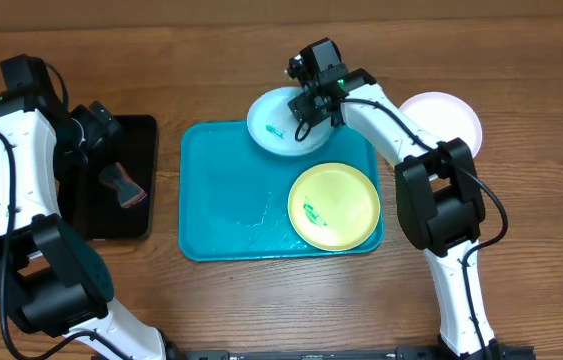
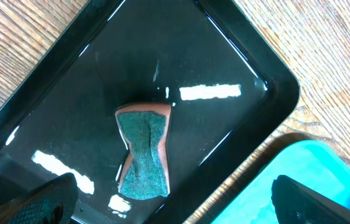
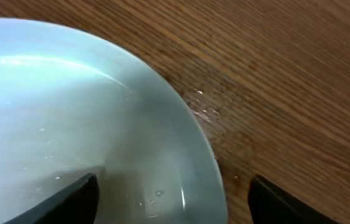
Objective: Clean dirty plates on tray and stack at the side
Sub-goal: 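Grip the light blue plate rim and slide it to the tray center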
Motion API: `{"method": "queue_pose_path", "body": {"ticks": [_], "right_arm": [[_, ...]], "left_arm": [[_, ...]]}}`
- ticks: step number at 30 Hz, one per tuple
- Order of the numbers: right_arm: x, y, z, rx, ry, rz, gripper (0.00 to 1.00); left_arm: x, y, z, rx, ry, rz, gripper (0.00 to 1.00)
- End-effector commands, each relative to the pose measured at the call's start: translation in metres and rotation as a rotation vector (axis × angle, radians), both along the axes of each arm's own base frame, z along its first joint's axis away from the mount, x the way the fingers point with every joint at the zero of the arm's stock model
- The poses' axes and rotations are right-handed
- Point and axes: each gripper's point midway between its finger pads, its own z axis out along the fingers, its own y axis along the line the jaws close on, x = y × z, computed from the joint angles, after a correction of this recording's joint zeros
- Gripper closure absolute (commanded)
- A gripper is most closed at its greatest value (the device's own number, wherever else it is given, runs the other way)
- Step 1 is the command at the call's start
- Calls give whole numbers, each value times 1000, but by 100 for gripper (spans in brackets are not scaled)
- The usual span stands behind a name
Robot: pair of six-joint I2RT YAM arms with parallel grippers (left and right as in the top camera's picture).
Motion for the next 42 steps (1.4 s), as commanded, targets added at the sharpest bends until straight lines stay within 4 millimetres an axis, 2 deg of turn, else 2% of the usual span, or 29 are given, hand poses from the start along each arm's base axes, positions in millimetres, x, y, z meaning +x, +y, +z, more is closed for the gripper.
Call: {"method": "queue_pose_path", "body": {"ticks": [1,2,3,11,13,17,18,22,26,32,37,40,42], "right_arm": [[-4,-12,-18,-56,32,-10,43],[-6,-12,-19,-59,39,-11,57],[-6,-13,-20,-59,42,-15,61],[-19,-10,-18,-63,95,-8,62],[-23,-9,-12,-69,107,-2,67],[-24,0,14,-47,108,-32,83],[-24,1,20,-41,109,-37,95],[-25,9,41,-19,110,-46,96],[-30,13,46,-2,125,-76,96],[-68,44,40,121,291,-59,96],[-104,71,39,228,456,-131,96],[-120,78,35,221,507,-171,96],[-134,82,24,193,535,-204,96]], "left_arm": [[4,1,5,2,-17,-5,0],[4,1,5,2,-17,-5,0],[4,1,5,2,-17,-5,0],[4,1,5,2,-17,-5,0],[4,1,5,2,-17,-5,0],[4,1,5,2,-17,-5,0],[4,1,5,2,-17,-5,0],[4,1,5,2,-17,-5,0],[4,1,5,2,-17,-5,0],[4,1,5,2,-17,-5,0],[4,1,5,2,-17,-5,0],[4,1,5,2,-17,-5,0],[4,1,5,2,-17,-5,0]]}}
